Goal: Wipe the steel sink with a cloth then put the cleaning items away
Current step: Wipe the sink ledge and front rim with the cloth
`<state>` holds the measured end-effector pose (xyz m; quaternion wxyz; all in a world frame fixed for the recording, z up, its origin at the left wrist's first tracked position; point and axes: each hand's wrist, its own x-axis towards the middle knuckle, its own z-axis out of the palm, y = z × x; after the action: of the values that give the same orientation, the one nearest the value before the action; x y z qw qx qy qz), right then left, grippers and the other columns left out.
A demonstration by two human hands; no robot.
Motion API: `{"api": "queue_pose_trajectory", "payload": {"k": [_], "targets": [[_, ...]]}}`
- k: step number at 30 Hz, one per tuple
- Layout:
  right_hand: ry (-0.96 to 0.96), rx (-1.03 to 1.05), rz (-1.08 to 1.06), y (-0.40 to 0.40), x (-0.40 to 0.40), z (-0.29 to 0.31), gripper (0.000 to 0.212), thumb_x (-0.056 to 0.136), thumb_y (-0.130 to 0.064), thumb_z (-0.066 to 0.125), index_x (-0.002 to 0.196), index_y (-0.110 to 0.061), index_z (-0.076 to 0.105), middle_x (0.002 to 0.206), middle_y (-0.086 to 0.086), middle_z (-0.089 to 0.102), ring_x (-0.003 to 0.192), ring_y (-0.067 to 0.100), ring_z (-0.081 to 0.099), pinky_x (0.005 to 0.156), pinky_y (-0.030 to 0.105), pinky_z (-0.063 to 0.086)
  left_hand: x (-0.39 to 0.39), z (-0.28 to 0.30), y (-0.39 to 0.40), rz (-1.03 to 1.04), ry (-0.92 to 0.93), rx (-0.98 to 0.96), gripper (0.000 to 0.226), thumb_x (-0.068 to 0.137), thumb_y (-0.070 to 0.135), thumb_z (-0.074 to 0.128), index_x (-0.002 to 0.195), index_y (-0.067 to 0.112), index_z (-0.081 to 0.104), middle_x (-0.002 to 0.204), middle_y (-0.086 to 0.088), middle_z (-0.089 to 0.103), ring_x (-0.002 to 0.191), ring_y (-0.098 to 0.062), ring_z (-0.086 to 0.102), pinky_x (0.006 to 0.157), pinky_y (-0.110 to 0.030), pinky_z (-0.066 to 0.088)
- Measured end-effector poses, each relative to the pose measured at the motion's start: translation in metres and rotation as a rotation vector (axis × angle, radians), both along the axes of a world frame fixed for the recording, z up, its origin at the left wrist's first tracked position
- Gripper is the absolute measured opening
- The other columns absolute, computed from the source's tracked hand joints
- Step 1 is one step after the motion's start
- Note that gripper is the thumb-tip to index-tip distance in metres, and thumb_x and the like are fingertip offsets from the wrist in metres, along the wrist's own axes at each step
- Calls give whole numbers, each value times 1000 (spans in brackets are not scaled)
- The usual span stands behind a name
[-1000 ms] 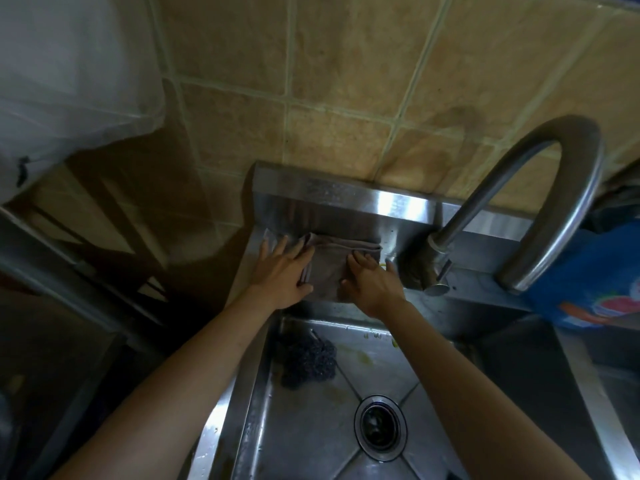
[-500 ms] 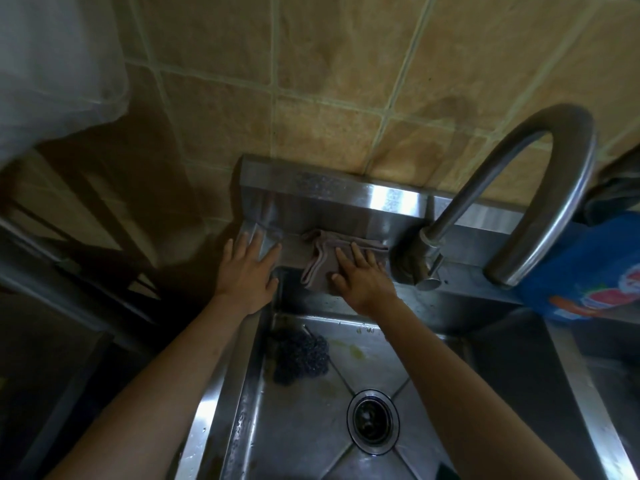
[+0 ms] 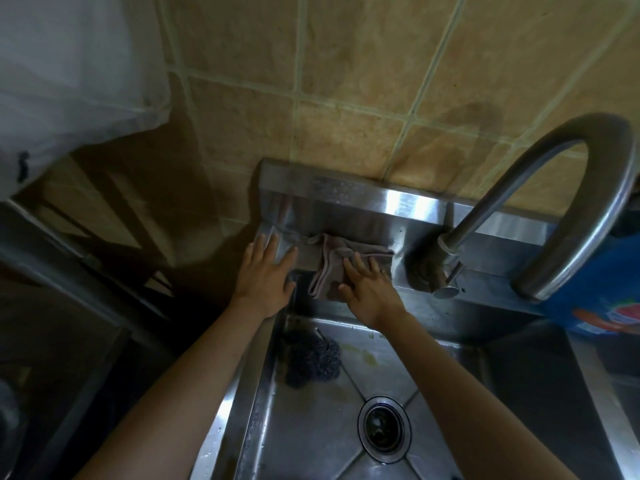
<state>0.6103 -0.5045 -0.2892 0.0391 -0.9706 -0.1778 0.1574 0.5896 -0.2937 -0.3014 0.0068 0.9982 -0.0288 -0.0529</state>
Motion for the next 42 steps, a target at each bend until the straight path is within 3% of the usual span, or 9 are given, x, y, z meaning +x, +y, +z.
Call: {"api": "queue_pose_trajectory", "payload": {"k": [5,9,16,22,27,31,38,42], "targets": [[-9,-19,-130,-36,0,3,63,99,-46,33,152,-19,13,160,7,6,145,37,4,116,45,15,-2,-2,1,-9,-13,11,71,91,52,42,150,31,9,159,-13,-1,145,-35,-4,117,-47,2],[21,-2,-188,-16,11,4,61,99,-46,30,150,-18,16,160,7,7,144,41,4,115,49,14,-1,-2,1,-11,-3,8,71,91,54,41,150,31,8,159,-12,-3,145,-34,-6,117,-45,2],[-7,-33,-28,-14,8,2,59,101,-41,28,152,-20,10,161,5,4,145,38,5,117,48,6,-2,-1,4,-19,-1,2,71,91,55,41,150,32,8,159,-11,-4,145,-33,-7,117,-44,2],[-4,-49,-10,-17,4,5,59,99,-42,25,152,-19,13,161,2,6,145,37,9,117,49,12,-31,5,7,-21,-22,-21,71,91,57,37,151,31,6,159,-11,5,146,-31,2,116,-49,5],[112,-3,-53,-2,4,15,57,101,-36,32,152,-19,11,161,-1,1,145,40,4,116,55,10,-69,-2,3,23,-21,-71,70,89,51,44,149,21,25,157,-17,13,145,-32,9,115,-48,10],[157,8,-54,15,10,15,60,100,-36,35,152,-23,10,161,-4,-1,145,39,1,116,56,8,-80,-9,1,40,-87,-52,70,78,52,35,135,15,50,145,-21,39,136,-36,36,108,-49,31],[97,-12,88,19,11,8,54,101,-33,32,152,-22,17,161,-2,4,145,39,8,116,53,13,-81,-10,2,31,-89,-103,66,76,40,46,137,15,47,149,-21,34,139,-36,30,111,-49,25],[69,17,-33,7,23,7,54,99,-38,25,150,-19,23,160,-2,11,142,43,17,115,51,18,-82,-8,4,26,-93,-104,66,80,38,48,141,16,42,152,-20,28,142,-34,23,114,-46,17]]}}
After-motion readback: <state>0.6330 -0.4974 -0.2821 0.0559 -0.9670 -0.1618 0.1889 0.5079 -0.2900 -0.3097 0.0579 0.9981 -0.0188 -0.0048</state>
